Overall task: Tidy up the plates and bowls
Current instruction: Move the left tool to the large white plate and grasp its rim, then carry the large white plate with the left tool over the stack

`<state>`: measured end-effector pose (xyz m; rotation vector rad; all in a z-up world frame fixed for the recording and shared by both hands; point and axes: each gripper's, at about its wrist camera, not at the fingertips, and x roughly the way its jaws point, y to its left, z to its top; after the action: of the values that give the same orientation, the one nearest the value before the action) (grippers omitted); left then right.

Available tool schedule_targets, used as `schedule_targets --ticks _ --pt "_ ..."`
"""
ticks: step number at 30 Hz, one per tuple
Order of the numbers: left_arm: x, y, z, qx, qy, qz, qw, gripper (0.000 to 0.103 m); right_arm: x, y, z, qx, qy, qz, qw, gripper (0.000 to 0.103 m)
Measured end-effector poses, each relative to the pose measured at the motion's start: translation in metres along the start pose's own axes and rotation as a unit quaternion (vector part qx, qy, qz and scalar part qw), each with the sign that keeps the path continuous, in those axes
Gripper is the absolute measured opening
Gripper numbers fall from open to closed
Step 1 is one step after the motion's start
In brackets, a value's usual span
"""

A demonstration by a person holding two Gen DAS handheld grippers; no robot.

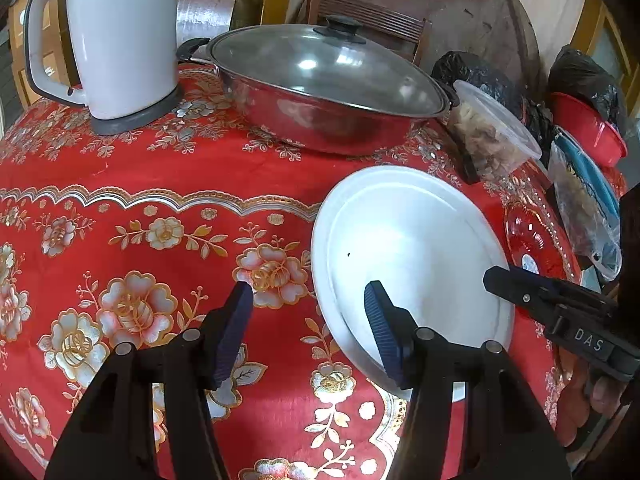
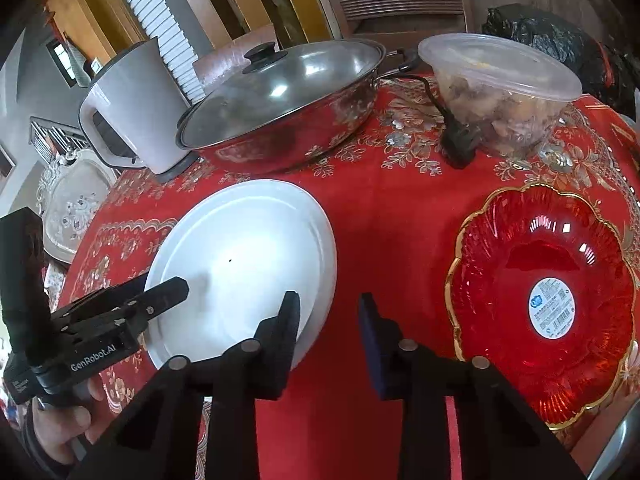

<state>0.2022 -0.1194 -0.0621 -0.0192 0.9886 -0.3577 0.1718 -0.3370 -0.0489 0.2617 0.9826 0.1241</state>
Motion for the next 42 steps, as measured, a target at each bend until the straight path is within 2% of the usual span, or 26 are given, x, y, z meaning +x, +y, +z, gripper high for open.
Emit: schedule_targets --ticks 3,6,8,11,14,16,18,42 --pt "0.001 -0.003 -0.001 0.01 -0.009 0.021 0.9997 0.056 0.001 -0.001 -0.002 0.008 -0.004 -0.002 1.0 0.026" --pt "0.003 -0.005 -0.003 0.011 -0.01 0.031 0.9994 0.045 0.003 -0.001 -0.005 0.024 -0.005 0.01 1.0 0.023" --pt "0.002 -0.011 -0.004 0.021 -0.014 0.035 0.999 0.032 0.002 0.004 -0.005 0.022 -0.012 -0.005 1.0 0.02" --pt "0.003 -0.019 -0.006 0.039 -0.011 0.038 0.9984 0.02 -0.001 0.012 -0.005 0.014 -0.023 -0.012 1.0 0.017" --pt "0.006 -0.017 -0.006 0.039 0.002 0.026 0.9989 0.018 0.0 0.014 -0.005 0.021 -0.026 0.003 0.999 0.016" --pt "0.006 -0.011 -0.003 0.024 0.007 0.006 0.9997 0.017 0.005 0.019 -0.006 0.006 -0.016 -0.005 1.0 0.016" --pt "0.003 -0.009 -0.003 0.018 0.004 0.002 0.9998 0.015 0.007 0.021 -0.008 0.0 -0.017 -0.015 1.0 0.016" --pt "0.004 -0.018 -0.006 0.031 -0.003 0.022 0.9993 0.015 0.003 0.021 -0.008 0.002 -0.028 -0.024 0.999 0.016"
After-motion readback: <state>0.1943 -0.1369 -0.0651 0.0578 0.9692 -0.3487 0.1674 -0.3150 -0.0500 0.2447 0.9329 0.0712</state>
